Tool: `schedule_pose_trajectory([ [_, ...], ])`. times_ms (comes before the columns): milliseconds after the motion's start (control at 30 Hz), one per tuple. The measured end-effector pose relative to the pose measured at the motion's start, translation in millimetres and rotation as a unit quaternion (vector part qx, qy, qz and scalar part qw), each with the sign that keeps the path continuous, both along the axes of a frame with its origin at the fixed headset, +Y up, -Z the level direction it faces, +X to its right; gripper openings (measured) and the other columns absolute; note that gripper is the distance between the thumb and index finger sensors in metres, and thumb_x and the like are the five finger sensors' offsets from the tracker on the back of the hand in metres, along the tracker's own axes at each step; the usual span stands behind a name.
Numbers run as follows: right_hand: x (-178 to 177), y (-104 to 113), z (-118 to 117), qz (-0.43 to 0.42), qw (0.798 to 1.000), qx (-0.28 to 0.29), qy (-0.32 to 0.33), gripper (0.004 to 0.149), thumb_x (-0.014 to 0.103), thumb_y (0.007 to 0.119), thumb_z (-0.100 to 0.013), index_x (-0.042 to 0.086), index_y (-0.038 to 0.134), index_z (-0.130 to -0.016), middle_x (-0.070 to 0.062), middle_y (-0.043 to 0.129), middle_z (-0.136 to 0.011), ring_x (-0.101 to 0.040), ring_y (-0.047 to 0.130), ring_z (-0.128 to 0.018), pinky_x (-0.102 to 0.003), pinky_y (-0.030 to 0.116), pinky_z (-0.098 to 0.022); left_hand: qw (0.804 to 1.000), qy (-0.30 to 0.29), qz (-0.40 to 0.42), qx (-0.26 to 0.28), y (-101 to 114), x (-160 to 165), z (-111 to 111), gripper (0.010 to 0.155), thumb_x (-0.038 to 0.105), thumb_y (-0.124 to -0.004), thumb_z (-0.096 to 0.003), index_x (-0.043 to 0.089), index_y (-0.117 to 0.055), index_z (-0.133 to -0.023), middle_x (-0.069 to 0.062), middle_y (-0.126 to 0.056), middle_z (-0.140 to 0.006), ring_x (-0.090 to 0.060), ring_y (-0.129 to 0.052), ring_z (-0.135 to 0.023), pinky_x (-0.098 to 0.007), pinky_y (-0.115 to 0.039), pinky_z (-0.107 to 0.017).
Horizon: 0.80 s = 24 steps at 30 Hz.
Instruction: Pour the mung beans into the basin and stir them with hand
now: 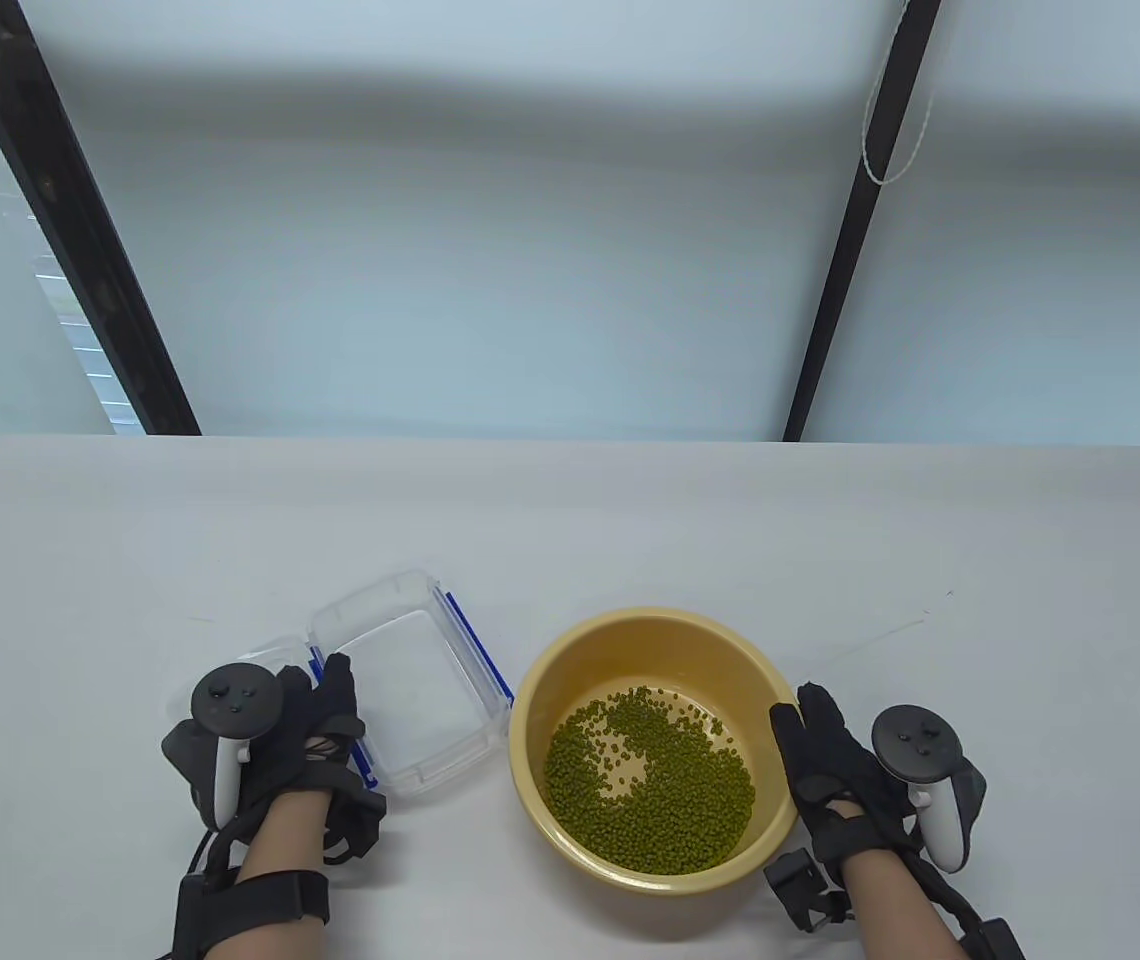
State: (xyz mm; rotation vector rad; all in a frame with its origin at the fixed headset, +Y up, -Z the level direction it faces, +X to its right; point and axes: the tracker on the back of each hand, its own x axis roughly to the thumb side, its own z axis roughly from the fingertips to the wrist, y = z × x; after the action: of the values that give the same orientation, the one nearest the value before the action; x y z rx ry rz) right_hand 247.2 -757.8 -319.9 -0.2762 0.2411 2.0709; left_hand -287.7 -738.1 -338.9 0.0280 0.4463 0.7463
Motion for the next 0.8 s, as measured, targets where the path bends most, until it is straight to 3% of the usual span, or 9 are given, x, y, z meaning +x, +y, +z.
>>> schedule_pose_trajectory([
  [133, 2, 2, 0, -0.004, 1.000, 0.005, -0.006, 0.080, 0.063, 0.060, -0.050, 0.015, 0.033, -0.107, -0.010, 0.058, -0.107, -0.033, 0.081, -0.091, -0.046, 0.074, -0.066, 0.996, -0.055, -0.016, 0.068, 35, 17, 19, 0.075, 0.066, -0.060, -0.0598, 0.006, -0.060, -0.105, -0.022, -0.078, -0.095, -0.034, -0.094, -0.068, -0.044, -0.084, -0.049],
  [233, 5, 5, 0, -0.006, 1.000, 0.013, -0.011, 0.080, 0.063, 0.060, -0.050, 0.015, 0.033, -0.107, -0.010, 0.057, -0.107, -0.034, 0.081, -0.091, -0.047, 0.073, -0.066, 0.986, -0.134, 0.028, 0.091, 48, 45, 35, 0.071, 0.067, -0.061, -0.0594, 0.010, -0.068, -0.101, -0.016, -0.088, -0.086, -0.027, -0.101, -0.058, -0.039, -0.089, -0.042],
  [367, 10, 10, 2, 0.002, 0.999, 0.032, -0.024, 0.079, 0.063, 0.060, -0.050, 0.015, 0.033, -0.107, -0.010, 0.057, -0.107, -0.034, 0.080, -0.091, -0.047, 0.073, -0.066, 0.957, -0.242, 0.161, -0.016, 26, 98, 44, 0.072, 0.066, -0.064, -0.0586, 0.008, -0.070, -0.100, -0.017, -0.091, -0.083, -0.028, -0.103, -0.054, -0.039, -0.090, -0.039],
  [500, 16, 16, 7, 0.004, 0.998, 0.056, -0.041, 0.079, 0.062, 0.061, -0.050, 0.015, 0.035, -0.107, -0.010, 0.058, -0.106, -0.034, 0.081, -0.091, -0.047, 0.073, -0.065, 0.949, -0.274, 0.114, -0.105, -10, 132, 49, 0.083, 0.069, -0.063, -0.0577, 0.002, -0.053, -0.106, -0.015, -0.089, -0.085, -0.026, -0.103, -0.055, -0.037, -0.090, -0.039],
  [600, 16, 25, 10, 0.023, 0.994, 0.094, -0.049, 0.077, 0.061, 0.062, -0.051, 0.016, 0.036, -0.107, -0.009, 0.059, -0.106, -0.032, 0.080, -0.092, -0.048, 0.072, -0.067, 0.937, -0.284, 0.164, -0.124, -31, 146, 49, 0.083, 0.072, -0.061, -0.0568, 0.005, -0.052, -0.105, -0.008, -0.090, -0.083, -0.021, -0.103, -0.054, -0.034, -0.091, -0.040],
  [667, 9, 36, 14, 0.125, 0.979, 0.149, -0.053, 0.075, 0.061, 0.063, -0.050, 0.017, 0.040, -0.106, -0.007, 0.063, -0.105, -0.030, 0.083, -0.090, -0.048, 0.073, -0.066, 0.934, -0.251, 0.223, -0.122, -36, 148, 47, 0.079, 0.068, -0.065, -0.0567, 0.005, -0.054, -0.103, -0.005, -0.091, -0.078, -0.019, -0.103, -0.052, -0.034, -0.090, -0.038],
  [800, -15, 63, 20, 0.288, 0.926, 0.244, -0.006, 0.073, 0.063, 0.062, -0.048, 0.021, 0.046, -0.106, -0.002, 0.069, -0.103, -0.024, 0.088, -0.087, -0.045, 0.076, -0.065, 0.933, -0.238, 0.242, -0.123, -34, 145, 44, 0.073, 0.063, -0.067, -0.0580, 0.004, -0.057, -0.101, 0.002, -0.094, -0.067, -0.013, -0.105, -0.046, -0.031, -0.092, -0.035],
])
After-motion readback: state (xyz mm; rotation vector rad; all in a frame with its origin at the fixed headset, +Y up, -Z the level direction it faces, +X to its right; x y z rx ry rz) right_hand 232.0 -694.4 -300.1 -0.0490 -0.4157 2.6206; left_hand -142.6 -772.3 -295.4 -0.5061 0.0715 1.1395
